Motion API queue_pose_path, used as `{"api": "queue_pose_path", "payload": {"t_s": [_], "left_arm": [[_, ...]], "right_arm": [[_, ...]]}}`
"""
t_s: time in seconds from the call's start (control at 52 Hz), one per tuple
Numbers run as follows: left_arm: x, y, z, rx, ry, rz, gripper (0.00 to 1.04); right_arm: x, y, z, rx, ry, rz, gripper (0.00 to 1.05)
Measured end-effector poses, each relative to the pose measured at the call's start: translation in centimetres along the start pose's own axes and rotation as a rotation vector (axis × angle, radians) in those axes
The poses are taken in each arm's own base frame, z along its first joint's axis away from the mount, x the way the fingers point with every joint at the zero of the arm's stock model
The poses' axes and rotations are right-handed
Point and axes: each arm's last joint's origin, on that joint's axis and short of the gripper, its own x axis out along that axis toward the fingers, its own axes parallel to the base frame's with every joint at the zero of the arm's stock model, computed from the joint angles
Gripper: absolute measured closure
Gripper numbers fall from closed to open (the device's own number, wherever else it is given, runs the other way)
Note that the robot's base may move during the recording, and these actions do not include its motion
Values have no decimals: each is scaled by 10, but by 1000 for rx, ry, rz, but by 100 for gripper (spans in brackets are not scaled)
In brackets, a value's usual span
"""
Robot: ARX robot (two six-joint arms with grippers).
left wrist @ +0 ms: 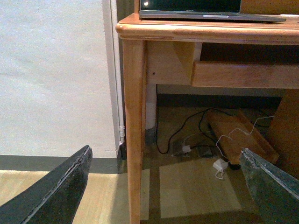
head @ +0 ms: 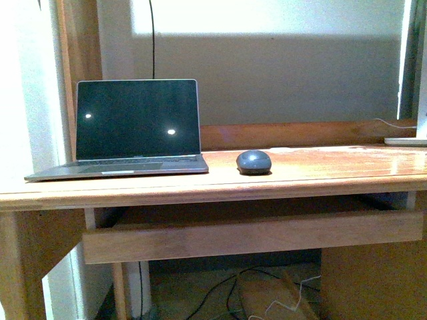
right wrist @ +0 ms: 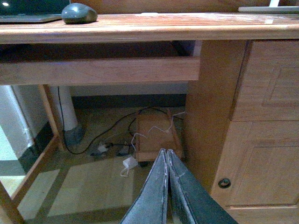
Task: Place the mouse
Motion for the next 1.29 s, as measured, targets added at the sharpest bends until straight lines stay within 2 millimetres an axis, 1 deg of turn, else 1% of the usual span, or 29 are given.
{"api": "queue_pose_path", "payload": {"t_s": [0.212,0.308,0.327,0.423,0.442,0.481,0.5,0.558,0.577,0.692,0.712,0.769,0.808,0.885,1.288], "left_arm": [[0,0,0,0,0,0,8],[0,0,0,0,0,0,8],[0,0,0,0,0,0,8],[0,0,0,0,0,0,8],[0,0,0,0,0,0,8],[0,0,0,0,0,0,8],[0,0,0,0,0,0,8],[0,0,0,0,0,0,8],[0,0,0,0,0,0,8],[0,0,0,0,0,0,8],[0,0,0,0,0,0,8],[0,0,0,0,0,0,8],[0,0,0,0,0,0,8],[0,0,0,0,0,0,8],[0,0,0,0,0,0,8]], "right_arm": [[0,0,0,-2,0,-2,101],[0,0,0,-2,0,-2,86],[0,0,0,-2,0,-2,84],[0,0,0,-2,0,-2,67],[0,0,0,-2,0,-2,61],[0,0,0,-2,0,-2,54],[0,0,0,-2,0,-2,53],[0,0,0,-2,0,-2,42],[0,0,0,-2,0,-2,41],[0,0,0,-2,0,-2,22],[0,0,0,-2,0,-2,20],[0,0,0,-2,0,-2,11],[0,0,0,-2,0,-2,6],[0,0,0,-2,0,-2,8],[0,0,0,-2,0,-3,7]]}}
